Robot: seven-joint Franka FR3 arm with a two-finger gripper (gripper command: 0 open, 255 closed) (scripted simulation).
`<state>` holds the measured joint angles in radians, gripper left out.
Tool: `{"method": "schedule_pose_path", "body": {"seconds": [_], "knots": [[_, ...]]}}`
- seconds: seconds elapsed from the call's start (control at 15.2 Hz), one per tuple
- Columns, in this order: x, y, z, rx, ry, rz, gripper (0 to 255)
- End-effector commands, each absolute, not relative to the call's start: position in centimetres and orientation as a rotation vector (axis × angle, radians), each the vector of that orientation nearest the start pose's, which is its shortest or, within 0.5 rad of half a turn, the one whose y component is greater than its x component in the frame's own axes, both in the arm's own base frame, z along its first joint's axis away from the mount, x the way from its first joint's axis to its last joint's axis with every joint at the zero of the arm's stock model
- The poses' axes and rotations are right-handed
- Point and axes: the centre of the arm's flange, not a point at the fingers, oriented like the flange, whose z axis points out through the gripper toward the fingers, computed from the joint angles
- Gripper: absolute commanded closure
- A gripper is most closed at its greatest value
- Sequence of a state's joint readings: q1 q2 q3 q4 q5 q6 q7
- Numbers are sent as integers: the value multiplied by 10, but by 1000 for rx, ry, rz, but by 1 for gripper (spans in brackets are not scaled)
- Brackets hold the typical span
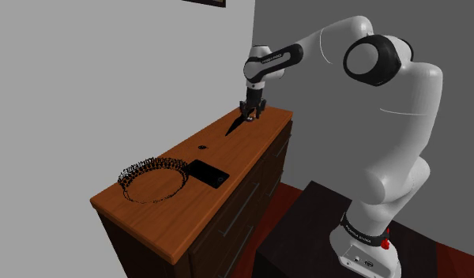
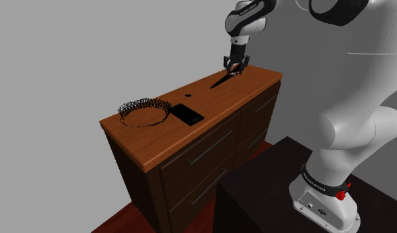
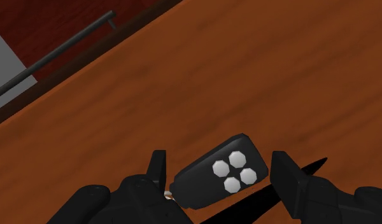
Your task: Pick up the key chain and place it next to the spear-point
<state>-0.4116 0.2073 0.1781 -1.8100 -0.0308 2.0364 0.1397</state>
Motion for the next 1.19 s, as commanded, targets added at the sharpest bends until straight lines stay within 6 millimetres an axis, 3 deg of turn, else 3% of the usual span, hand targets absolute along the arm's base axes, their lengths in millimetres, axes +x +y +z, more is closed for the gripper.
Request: {"method": "schedule_pose_path", "body": {"seconds": [0.0, 0.79, 1.12], "knots": [[599, -150, 419, -3082, 567, -37, 255], [599, -150, 352, -3082, 567, -37, 255], [599, -150, 352, -3082, 567, -37, 255]]}}
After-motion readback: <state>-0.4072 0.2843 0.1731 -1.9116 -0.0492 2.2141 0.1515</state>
